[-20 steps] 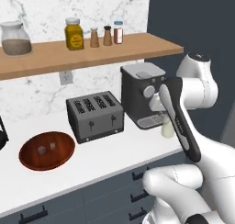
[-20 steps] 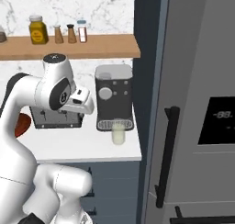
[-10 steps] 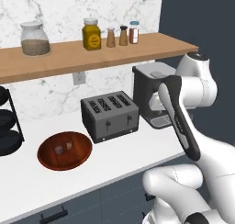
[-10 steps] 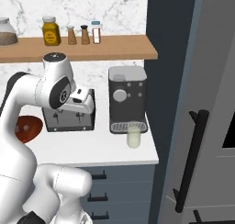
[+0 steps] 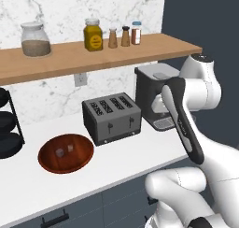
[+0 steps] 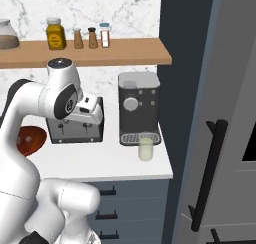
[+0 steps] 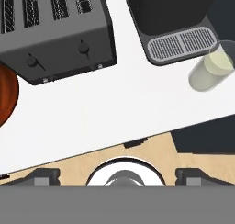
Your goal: Grab a lemon wedge from the fridge and one ice cube from the ice bowl, and put them in the glass of lemonade.
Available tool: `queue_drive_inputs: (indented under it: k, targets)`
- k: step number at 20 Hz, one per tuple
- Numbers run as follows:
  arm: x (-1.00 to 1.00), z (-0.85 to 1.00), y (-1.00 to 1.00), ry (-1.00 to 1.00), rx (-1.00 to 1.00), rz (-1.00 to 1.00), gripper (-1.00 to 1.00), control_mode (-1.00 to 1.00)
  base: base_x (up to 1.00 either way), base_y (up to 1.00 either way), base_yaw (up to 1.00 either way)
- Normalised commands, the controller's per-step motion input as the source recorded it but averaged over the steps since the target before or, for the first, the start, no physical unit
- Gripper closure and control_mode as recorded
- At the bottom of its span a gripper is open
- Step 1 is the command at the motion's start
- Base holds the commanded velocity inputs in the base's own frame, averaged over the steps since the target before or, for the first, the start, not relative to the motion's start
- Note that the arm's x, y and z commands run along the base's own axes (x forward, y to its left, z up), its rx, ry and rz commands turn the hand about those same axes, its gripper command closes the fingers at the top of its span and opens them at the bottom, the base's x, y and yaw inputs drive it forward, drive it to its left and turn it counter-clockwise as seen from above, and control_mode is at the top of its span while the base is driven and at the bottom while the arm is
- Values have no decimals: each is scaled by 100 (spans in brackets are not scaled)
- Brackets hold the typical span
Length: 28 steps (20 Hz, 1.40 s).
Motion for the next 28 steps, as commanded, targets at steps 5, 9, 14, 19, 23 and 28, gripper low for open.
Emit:
queue_drive_inputs:
  k: [5,9,14,19,23,28]
  targets:
    - [0,0,0,0,0,0,-100,100,-8,0,0]
    - [-28,12,7,-18,0,0,-100,-100,-5,0,0]
    - [-66,19,9,-26,-2,8,-100,-100,0,0,0]
    - [11,-8,-2,4,2,6,-100,-100,0,0,0]
    - [4,-12,54,-7,-1,-1,-100,-100,0,0,0]
    - [21,0,100,-10,-1,-2,-100,-100,0,0,0]
